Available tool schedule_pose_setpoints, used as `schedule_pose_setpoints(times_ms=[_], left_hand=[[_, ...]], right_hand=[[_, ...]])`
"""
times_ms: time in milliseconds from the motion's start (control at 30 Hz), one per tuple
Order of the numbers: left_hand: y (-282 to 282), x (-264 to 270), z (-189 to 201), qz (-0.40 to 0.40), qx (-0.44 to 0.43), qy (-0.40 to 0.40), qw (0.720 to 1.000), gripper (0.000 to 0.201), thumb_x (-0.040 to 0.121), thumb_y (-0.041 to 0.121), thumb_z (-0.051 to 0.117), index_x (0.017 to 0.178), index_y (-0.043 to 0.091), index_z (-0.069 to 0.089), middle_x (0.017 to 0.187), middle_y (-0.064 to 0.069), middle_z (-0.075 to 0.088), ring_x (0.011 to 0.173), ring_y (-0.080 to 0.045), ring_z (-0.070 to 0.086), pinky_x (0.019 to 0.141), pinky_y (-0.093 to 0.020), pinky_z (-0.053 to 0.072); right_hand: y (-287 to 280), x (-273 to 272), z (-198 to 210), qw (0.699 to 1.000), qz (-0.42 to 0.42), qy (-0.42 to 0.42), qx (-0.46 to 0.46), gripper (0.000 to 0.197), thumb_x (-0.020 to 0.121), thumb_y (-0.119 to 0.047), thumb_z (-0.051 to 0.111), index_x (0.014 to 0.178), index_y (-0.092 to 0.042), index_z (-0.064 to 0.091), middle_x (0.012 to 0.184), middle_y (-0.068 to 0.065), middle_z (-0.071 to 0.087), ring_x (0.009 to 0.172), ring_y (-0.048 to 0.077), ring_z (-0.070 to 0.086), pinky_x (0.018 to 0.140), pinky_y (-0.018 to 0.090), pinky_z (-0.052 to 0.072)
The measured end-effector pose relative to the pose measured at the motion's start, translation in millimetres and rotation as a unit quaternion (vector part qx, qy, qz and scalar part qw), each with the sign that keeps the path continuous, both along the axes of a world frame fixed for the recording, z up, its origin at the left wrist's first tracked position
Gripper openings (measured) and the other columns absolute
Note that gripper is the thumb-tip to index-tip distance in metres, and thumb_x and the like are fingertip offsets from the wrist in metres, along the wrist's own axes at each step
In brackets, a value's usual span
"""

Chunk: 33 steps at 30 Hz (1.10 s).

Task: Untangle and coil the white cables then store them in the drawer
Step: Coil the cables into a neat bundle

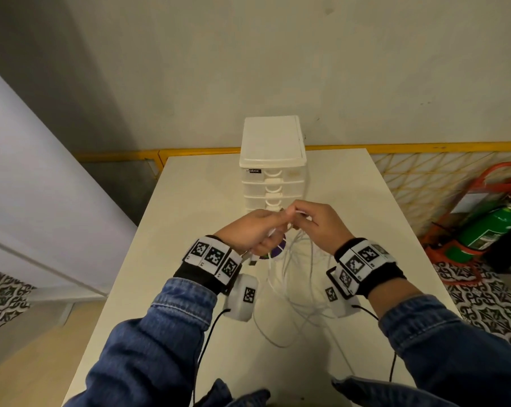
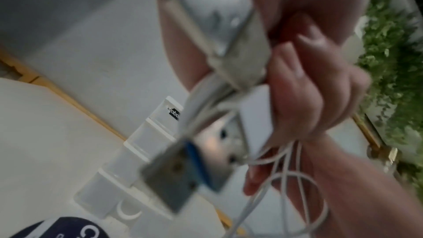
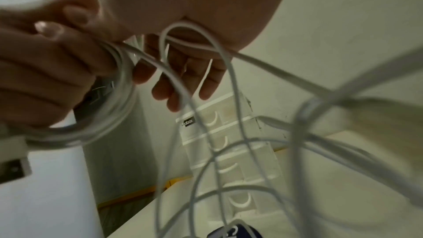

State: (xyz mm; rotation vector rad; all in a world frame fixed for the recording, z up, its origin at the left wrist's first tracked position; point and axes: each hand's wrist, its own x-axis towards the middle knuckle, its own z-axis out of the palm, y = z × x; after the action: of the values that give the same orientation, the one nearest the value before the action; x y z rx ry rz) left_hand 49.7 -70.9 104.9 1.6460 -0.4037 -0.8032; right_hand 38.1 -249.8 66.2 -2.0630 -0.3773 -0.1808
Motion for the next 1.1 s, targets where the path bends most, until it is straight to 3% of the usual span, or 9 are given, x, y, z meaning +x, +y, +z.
schedule_pose_setpoints(times_ms=[167,300,433,567,767,833,900,967,1100], left_hand=[[21,13,25,0.028,-0.242,0.041,0.969,0.043,0.094,0.045,0.032,0.061,0.021,0.045,0.043,0.01,0.027,0.032,-0.007,0.019,0.032,-0.014,0.02],[39,28,51,0.103,-0.421,0.045,0.9,0.053,0.099,0.045,0.017,0.061,0.021,0.046,0.044,0.006,0.017,0.03,-0.007,0.017,0.03,-0.017,0.021],[51,33,66,0.148,-0.286,-0.029,0.946,0.046,0.099,0.046,0.023,0.065,0.021,0.041,0.044,0.009,0.022,0.033,-0.007,0.016,0.032,-0.018,0.016],[36,24,52,0.142,-0.125,-0.072,0.979,0.044,0.097,0.05,0.032,0.066,0.021,0.04,0.046,0.007,0.028,0.038,-0.011,0.019,0.035,-0.02,0.019],[12,5,48,0.079,-0.047,-0.073,0.993,0.043,0.099,0.046,0.033,0.068,0.017,0.04,0.049,0.0,0.025,0.037,-0.013,0.018,0.038,-0.021,0.016],[5,0,50,0.061,-0.062,-0.068,0.994,0.044,0.099,0.044,0.031,0.067,0.016,0.04,0.046,0.001,0.024,0.035,-0.011,0.018,0.036,-0.017,0.018],[5,1,52,0.06,-0.101,-0.051,0.992,0.046,0.1,0.045,0.029,0.066,0.016,0.04,0.044,0.002,0.024,0.033,-0.01,0.017,0.035,-0.016,0.02],[10,5,53,0.055,-0.153,-0.026,0.986,0.049,0.099,0.049,0.025,0.065,0.017,0.042,0.043,0.005,0.026,0.032,-0.009,0.018,0.035,-0.017,0.017],[18,10,49,0.054,-0.239,0.022,0.969,0.059,0.098,0.05,0.015,0.061,0.018,0.046,0.039,0.008,0.029,0.028,-0.005,0.02,0.033,-0.015,0.017]], right_hand=[[-26,-10,-25,0.989,-0.101,0.074,-0.074,0.032,0.093,-0.027,0.052,0.061,-0.028,0.052,0.058,-0.011,0.055,0.056,-0.002,0.053,0.06,0.022,0.038],[-42,-20,-67,0.955,-0.074,0.145,-0.249,0.035,0.093,-0.039,0.046,0.073,-0.012,0.056,0.062,0.0,0.05,0.065,0.022,0.051,0.062,0.029,0.032],[-58,-22,-87,0.937,-0.15,0.165,-0.269,0.019,0.094,-0.029,0.047,0.09,-0.018,0.063,0.08,0.005,0.068,0.083,0.029,0.064,0.076,0.033,0.043],[-40,-3,-47,0.966,-0.242,0.013,-0.094,0.024,0.093,-0.01,0.047,0.111,-0.016,0.061,0.099,0.009,0.066,0.091,0.025,0.061,0.086,0.035,0.047],[16,4,27,0.994,-0.047,-0.017,0.097,0.061,0.089,-0.025,0.056,0.142,-0.025,0.025,0.132,-0.005,0.047,0.12,-0.001,0.045,0.096,0.005,0.034],[29,4,32,0.992,0.014,0.035,0.118,0.055,0.091,-0.017,0.056,0.137,-0.029,0.029,0.118,-0.008,0.055,0.107,-0.007,0.054,0.091,0.007,0.04],[40,2,26,0.985,0.047,0.074,0.149,0.031,0.095,-0.015,0.046,0.123,-0.027,0.042,0.085,-0.002,0.064,0.072,0.005,0.064,0.076,0.027,0.052],[44,-1,13,0.984,0.026,0.102,0.141,0.018,0.098,-0.02,0.041,0.112,-0.022,0.051,0.053,-0.009,0.053,0.046,0.013,0.052,0.063,0.046,0.052],[44,-3,4,0.989,-0.032,0.078,0.12,0.018,0.096,-0.028,0.044,0.095,-0.019,0.06,0.047,-0.012,0.041,0.045,0.01,0.043,0.056,0.041,0.048]])
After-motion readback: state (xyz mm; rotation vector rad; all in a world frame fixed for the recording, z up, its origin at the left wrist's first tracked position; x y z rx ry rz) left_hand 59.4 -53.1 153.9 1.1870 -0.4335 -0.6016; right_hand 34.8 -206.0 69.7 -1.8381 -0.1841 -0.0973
